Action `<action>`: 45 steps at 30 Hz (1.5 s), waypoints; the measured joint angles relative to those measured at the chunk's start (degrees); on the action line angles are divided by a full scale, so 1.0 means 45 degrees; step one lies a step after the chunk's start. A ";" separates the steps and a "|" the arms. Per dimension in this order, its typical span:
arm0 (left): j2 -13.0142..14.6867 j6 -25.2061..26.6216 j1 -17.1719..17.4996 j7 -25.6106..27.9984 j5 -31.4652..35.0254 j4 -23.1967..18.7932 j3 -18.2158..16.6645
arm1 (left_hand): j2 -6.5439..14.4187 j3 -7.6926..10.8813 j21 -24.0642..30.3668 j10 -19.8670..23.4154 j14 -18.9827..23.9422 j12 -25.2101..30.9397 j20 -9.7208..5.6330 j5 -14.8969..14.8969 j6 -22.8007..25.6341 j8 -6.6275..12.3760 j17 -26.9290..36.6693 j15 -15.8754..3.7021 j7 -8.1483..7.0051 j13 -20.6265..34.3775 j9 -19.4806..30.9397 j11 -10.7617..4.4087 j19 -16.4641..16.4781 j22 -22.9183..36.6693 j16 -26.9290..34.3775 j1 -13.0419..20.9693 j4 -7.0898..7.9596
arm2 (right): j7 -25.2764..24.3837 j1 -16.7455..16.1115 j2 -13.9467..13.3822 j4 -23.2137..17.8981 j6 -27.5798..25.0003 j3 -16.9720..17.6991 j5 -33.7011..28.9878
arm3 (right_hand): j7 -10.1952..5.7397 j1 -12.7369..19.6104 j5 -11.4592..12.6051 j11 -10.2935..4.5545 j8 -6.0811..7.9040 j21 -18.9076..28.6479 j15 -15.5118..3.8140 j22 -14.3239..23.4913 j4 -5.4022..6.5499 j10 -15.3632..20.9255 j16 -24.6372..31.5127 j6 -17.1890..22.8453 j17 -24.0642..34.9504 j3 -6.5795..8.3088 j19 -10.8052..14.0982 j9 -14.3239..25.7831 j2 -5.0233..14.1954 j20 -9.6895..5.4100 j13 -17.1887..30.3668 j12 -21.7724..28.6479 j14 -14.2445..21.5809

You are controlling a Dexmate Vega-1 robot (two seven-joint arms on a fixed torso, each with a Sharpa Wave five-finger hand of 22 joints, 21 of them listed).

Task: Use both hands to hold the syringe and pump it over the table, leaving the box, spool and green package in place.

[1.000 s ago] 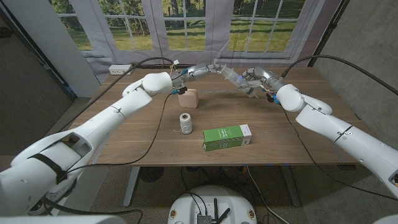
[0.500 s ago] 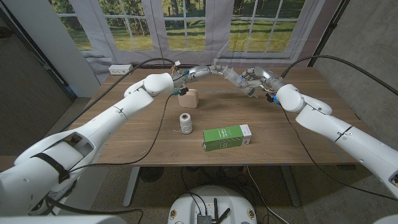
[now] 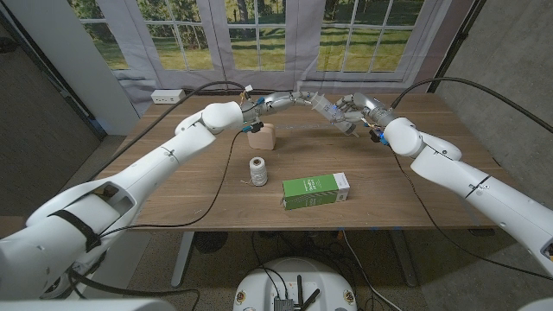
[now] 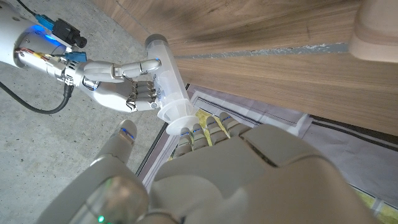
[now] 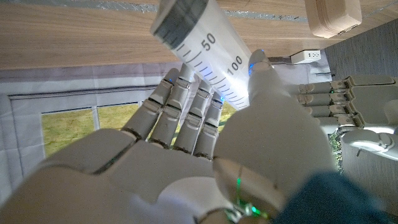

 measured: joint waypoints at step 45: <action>0.0948 0.0636 0.0713 0.1178 0.0478 -0.1862 -0.0764 | 0.0093 0.0000 0.0000 0.0001 0.0000 0.0002 0.0000 0.0000 0.0056 0.0186 0.0000 0.0000 -0.0047 -0.0002 0.0035 -0.0001 0.0139 0.0000 0.0000 0.0092 0.0000 | -0.0001 0.0030 0.0026 0.0273 0.0072 -0.0069 0.0158 | 0.0066 -0.0001 0.0002 -0.0003 -0.0066 -0.0092 -0.0039 0.0000 -0.0037 -0.0002 -0.0191 0.0066 0.0122 -0.0038 0.0000 0.0000 0.0001 0.0000 0.0041 -0.0083 0.0038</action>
